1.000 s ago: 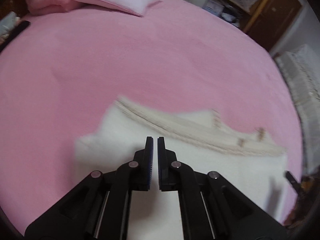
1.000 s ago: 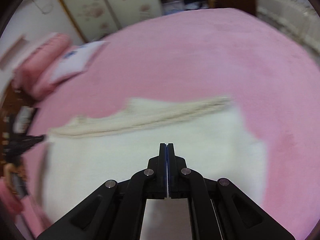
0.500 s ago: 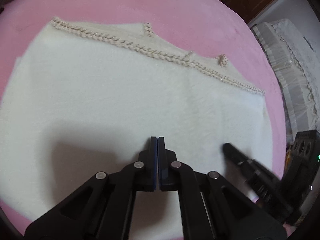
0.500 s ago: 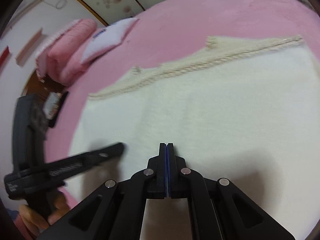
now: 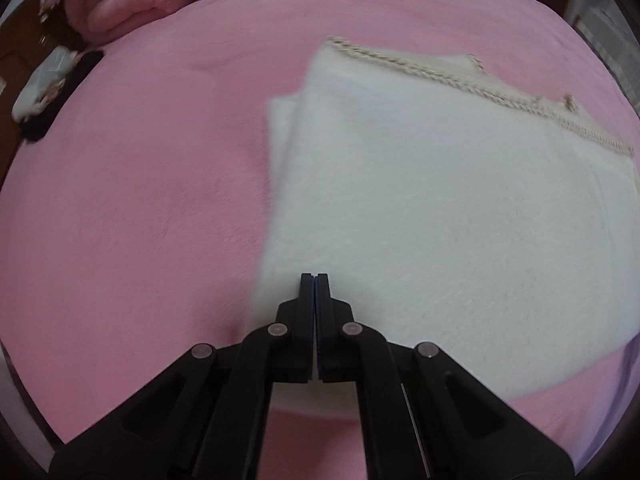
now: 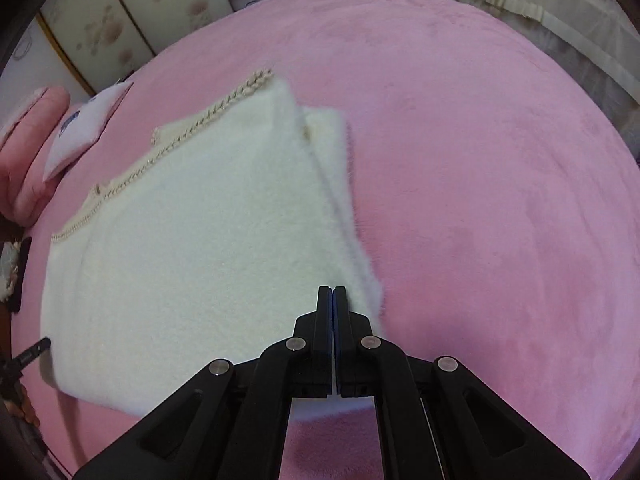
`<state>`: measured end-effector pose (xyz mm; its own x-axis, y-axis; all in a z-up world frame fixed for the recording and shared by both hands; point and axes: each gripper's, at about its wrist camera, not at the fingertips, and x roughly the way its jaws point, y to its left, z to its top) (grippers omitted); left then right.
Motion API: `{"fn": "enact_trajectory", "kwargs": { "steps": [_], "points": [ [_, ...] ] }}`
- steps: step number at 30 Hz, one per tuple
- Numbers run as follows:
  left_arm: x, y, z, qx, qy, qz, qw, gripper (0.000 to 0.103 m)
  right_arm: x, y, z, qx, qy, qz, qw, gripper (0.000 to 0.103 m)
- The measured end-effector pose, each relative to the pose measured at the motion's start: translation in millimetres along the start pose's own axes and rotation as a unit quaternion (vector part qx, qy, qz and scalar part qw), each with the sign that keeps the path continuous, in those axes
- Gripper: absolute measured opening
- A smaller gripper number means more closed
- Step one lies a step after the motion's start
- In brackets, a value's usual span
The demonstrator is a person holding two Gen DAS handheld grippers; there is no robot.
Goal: Fold large clothes
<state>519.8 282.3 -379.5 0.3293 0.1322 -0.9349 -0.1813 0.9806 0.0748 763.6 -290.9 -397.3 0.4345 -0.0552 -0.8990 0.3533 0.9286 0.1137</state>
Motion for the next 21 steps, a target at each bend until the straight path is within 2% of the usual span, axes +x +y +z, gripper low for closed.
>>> {"fn": "enact_trajectory", "kwargs": {
  "steps": [2,4,5,9,11,14,16,17,21],
  "points": [
    [-6.1,-0.9,-3.1,-0.018,0.003,-0.007,0.9998,0.001,-21.1,-2.7,-23.0,-0.015,-0.005,-0.014,1.000,0.000],
    [-19.1,-14.9,-9.3,-0.028,0.002,-0.027,0.9992,0.001,-38.8,17.6,-57.4,-0.034,-0.013,0.016,0.999,0.000],
    [-25.1,-24.8,-13.1,-0.032,-0.001,-0.046,0.9985,0.001,-53.6,2.1,-85.9,-0.036,-0.016,0.034,0.999,0.000],
    [-44.6,-83.2,-30.6,-0.022,-0.003,-0.138,0.9902,0.001,-65.4,67.3,-108.6,-0.052,0.003,0.140,0.989,0.000],
    [-46.3,-109.7,-39.3,-0.014,0.004,-0.166,0.9861,0.001,-68.6,97.1,-121.4,-0.082,0.014,0.166,0.983,0.000],
    [-37.5,-145.2,-48.1,-0.006,0.033,-0.201,0.9791,0.001,-61.2,135.9,-139.9,-0.120,0.037,0.199,0.972,0.000],
    [-31.4,-158.3,-53.9,0.000,0.041,-0.203,0.9784,0.001,-56.0,153.5,-150.5,-0.143,0.050,0.210,0.966,0.000],
    [-27.9,-161.9,-56.6,0.004,0.044,-0.196,0.9797,0.001,-57.2,156.4,-154.6,-0.196,0.075,0.234,0.949,0.000],
    [-14.1,-147.4,-59.9,-0.004,0.045,-0.171,0.9843,0.001,-44.1,156.3,-162.1,-0.211,0.082,0.211,0.951,0.000]
  ]
}}
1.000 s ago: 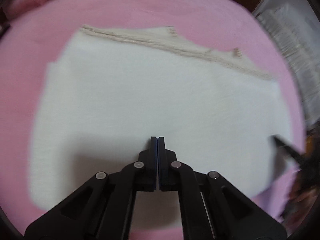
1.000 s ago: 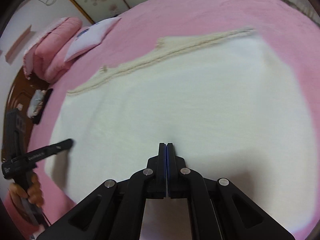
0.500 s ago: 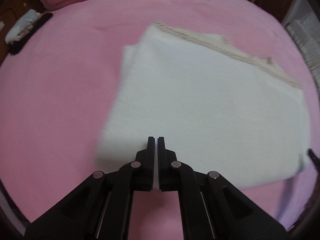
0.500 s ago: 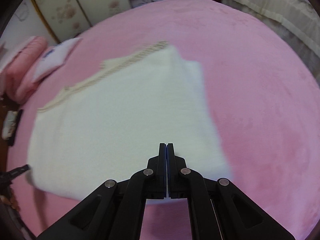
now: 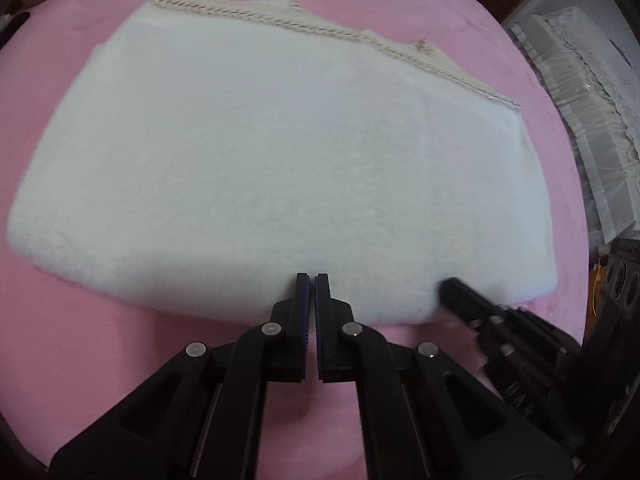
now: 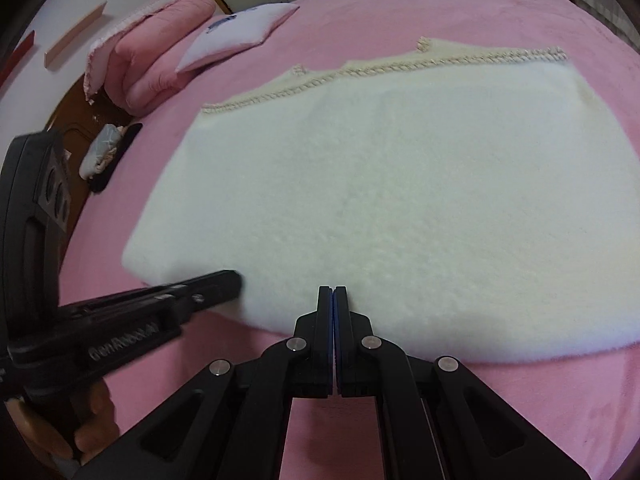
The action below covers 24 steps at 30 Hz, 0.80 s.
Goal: Fold large clothes
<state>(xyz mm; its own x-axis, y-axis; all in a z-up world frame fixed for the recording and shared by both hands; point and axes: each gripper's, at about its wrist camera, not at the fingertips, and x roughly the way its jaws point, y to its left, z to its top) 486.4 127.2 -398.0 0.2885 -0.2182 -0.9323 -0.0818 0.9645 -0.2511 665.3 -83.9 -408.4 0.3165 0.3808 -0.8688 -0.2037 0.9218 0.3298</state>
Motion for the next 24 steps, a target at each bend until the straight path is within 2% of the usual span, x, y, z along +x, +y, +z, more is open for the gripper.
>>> {"fn": "enact_trajectory", "kwargs": {
  "steps": [3,7,9,11,13,14,15,16,17,18,21,24],
  "points": [
    [3.0,29.3,7.0,-0.013,-0.009,0.050,0.9986,0.001,3.7,-26.2,-1.5,0.024,0.007,-0.021,0.999,0.000],
    [-0.3,87.1,12.4,-0.057,-0.007,0.086,0.9946,0.001,-8.1,-68.9,-10.8,0.041,0.010,-0.089,0.995,0.000],
    [-2.2,114.7,15.1,-0.089,-0.010,0.099,0.9910,0.001,-18.3,-94.6,-17.7,0.056,0.012,-0.135,0.989,0.000],
    [-2.0,136.7,17.6,-0.118,-0.014,0.120,0.9856,0.001,-29.4,-125.9,-24.5,0.104,0.010,-0.176,0.979,0.000],
    [-2.4,154.4,18.7,-0.144,-0.016,0.155,0.9773,0.001,-43.5,-154.9,-34.3,0.153,0.016,-0.258,0.954,0.000],
    [-0.2,163.8,19.0,-0.154,-0.010,0.170,0.9733,0.001,-50.2,-167.2,-38.8,0.178,0.014,-0.276,0.944,0.000],
    [3.1,172.9,18.2,-0.164,-0.002,0.191,0.9678,0.001,-57.9,-179.7,-44.0,0.216,0.006,-0.266,0.940,0.000],
    [5.0,179.3,16.9,-0.173,0.000,0.206,0.9632,0.001,-64.4,-192.0,-48.9,0.257,-0.006,-0.233,0.938,0.000],
    [6.3,186.0,15.2,-0.186,0.000,0.211,0.9596,0.001,-68.1,-199.8,-51.1,0.286,-0.013,-0.200,0.937,0.000],
    [6.2,192.9,12.7,-0.205,-0.002,0.202,0.9577,0.001,-70.0,-201.2,-49.5,0.292,-0.018,-0.186,0.938,0.000],
    [2.6,197.4,8.0,-0.237,-0.020,0.176,0.9552,0.001,-71.6,-183.4,-29.1,0.260,-0.036,-0.168,0.950,0.000],
    [4.6,190.0,6.5,-0.244,-0.022,0.163,0.9557,0.001,-66.2,-155.5,-2.6,0.236,-0.055,-0.114,0.963,0.000]
  ]
}}
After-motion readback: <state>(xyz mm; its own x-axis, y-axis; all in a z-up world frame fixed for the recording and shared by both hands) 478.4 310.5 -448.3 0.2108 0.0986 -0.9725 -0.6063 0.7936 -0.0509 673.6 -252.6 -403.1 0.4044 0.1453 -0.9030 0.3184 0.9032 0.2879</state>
